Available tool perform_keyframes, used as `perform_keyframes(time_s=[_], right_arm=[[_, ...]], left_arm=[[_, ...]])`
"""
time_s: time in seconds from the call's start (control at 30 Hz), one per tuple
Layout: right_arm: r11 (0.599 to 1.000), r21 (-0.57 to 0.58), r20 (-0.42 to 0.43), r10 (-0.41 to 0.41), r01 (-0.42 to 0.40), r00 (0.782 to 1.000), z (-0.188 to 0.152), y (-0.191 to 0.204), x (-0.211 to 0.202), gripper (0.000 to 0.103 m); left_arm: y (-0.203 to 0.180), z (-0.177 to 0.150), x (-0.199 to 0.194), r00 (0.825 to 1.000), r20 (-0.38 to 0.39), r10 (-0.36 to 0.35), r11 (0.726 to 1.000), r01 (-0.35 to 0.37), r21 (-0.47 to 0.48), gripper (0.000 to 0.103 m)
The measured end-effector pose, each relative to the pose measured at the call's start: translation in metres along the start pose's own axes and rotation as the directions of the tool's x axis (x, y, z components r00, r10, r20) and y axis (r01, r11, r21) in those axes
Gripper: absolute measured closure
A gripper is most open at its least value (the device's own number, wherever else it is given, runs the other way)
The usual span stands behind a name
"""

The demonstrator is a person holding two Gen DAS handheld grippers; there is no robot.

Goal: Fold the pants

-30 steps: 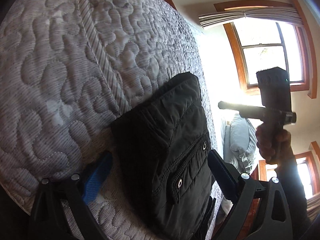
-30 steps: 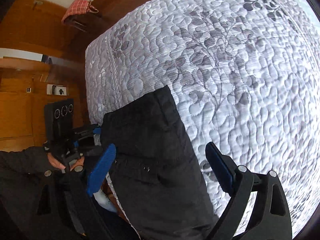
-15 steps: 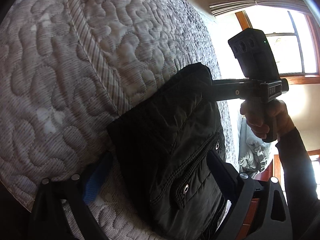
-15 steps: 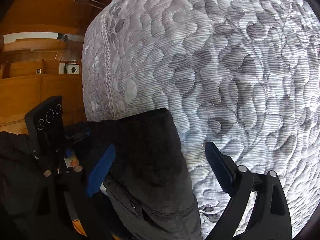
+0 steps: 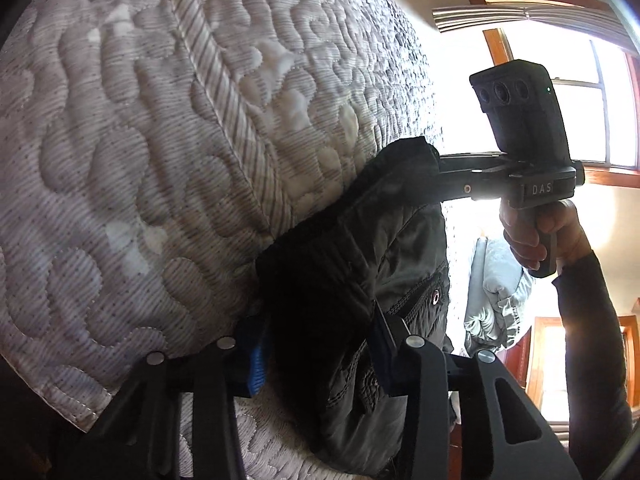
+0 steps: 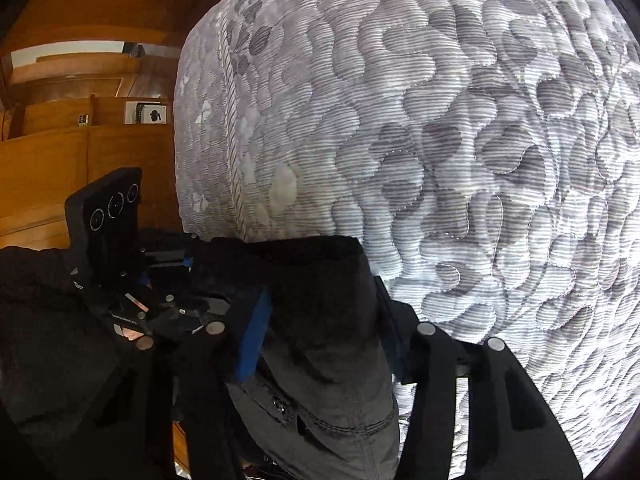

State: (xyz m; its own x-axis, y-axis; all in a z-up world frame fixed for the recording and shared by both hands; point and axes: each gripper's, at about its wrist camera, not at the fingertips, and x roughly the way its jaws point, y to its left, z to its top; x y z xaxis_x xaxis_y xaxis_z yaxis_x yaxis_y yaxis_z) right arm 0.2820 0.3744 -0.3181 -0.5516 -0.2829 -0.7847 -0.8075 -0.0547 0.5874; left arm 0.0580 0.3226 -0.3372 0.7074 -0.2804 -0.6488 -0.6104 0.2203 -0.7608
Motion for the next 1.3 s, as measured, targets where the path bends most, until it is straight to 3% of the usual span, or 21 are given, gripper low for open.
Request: perform_keyframes(time_s=[0.1, 0.3, 0.63, 1.03, 1.3], right_arm=[[1.0, -0.011, -0.005, -0.024, 0.024, 1.0, -0.003, 0.011, -0.007, 0.069], [0.995, -0.024, 0.02, -0.094, 0.094, 0.995, -0.022, 0.04, -0.034, 0.072], [0.97, -0.013, 0.082, -0.24, 0.242, 0.967, -0.082, 0.093, -0.089, 0.073], [0.933, 0.072, 0.188, -0.359, 0.352, 0.914, -0.189, 0.138, -0.137, 0.077], [0.904, 0.136, 0.267, -0.428, 0.406, 0.863, -0.263, 0.167, -0.153, 0.081]], left_arm=[[-0.002, -0.003, -0.006, 1.0, 0.009, -0.011, 1.0, 0.011, 0.024, 0.069], [-0.032, -0.005, -0.024, 0.999, 0.028, -0.031, 0.995, 0.028, 0.098, 0.071], [-0.101, -0.034, -0.055, 0.996, 0.052, -0.069, 0.967, 0.054, 0.248, 0.072], [-0.177, -0.094, -0.077, 0.995, 0.029, -0.1, 0.892, 0.076, 0.445, 0.072], [-0.227, -0.139, -0.081, 0.994, 0.004, -0.109, 0.82, 0.088, 0.565, 0.073]])
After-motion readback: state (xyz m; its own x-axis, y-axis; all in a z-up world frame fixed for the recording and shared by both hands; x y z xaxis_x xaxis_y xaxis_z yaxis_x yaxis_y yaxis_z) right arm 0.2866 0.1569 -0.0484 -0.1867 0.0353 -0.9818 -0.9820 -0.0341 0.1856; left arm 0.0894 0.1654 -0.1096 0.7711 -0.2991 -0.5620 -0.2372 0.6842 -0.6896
